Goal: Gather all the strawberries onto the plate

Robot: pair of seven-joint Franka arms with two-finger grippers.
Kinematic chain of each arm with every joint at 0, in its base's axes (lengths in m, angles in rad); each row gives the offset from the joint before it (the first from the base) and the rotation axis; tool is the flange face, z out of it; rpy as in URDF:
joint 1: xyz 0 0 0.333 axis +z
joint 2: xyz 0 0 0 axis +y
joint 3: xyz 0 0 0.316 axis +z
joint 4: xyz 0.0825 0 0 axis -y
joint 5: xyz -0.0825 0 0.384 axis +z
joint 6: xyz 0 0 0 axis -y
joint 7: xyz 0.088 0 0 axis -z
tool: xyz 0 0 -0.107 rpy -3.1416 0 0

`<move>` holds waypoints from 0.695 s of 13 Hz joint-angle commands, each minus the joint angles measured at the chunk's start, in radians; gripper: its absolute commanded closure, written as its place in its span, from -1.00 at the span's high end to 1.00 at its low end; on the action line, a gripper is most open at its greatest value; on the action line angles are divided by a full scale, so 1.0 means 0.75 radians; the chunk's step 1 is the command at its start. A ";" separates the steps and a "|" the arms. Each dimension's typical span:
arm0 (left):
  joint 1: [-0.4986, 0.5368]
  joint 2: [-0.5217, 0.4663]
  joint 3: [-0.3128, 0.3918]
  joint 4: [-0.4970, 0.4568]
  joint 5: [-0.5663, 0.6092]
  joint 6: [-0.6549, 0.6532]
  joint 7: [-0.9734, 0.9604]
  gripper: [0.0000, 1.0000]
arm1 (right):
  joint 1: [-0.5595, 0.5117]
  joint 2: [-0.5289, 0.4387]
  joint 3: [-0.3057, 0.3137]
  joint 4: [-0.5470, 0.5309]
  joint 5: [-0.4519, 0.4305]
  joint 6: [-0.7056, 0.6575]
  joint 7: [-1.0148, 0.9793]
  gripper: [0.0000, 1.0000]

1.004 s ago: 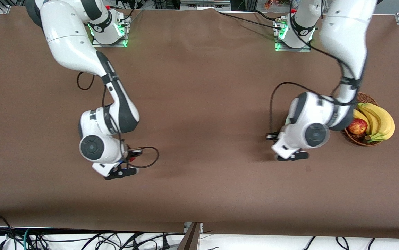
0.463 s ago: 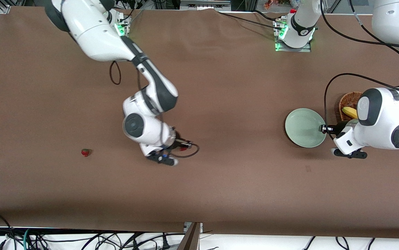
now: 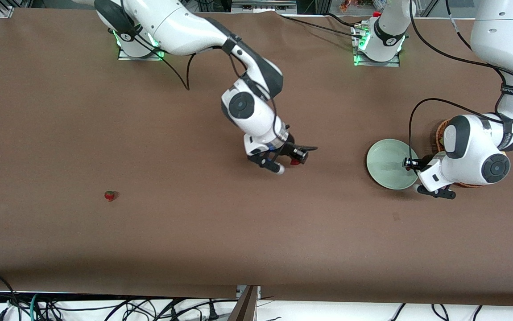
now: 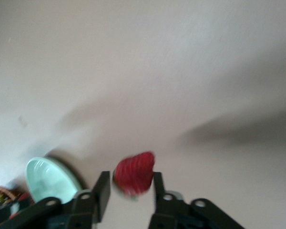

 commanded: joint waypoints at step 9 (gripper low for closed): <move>-0.038 -0.019 -0.039 0.023 0.006 0.148 -0.049 1.00 | -0.314 -0.307 -0.157 -0.057 -0.104 -0.892 -0.795 0.96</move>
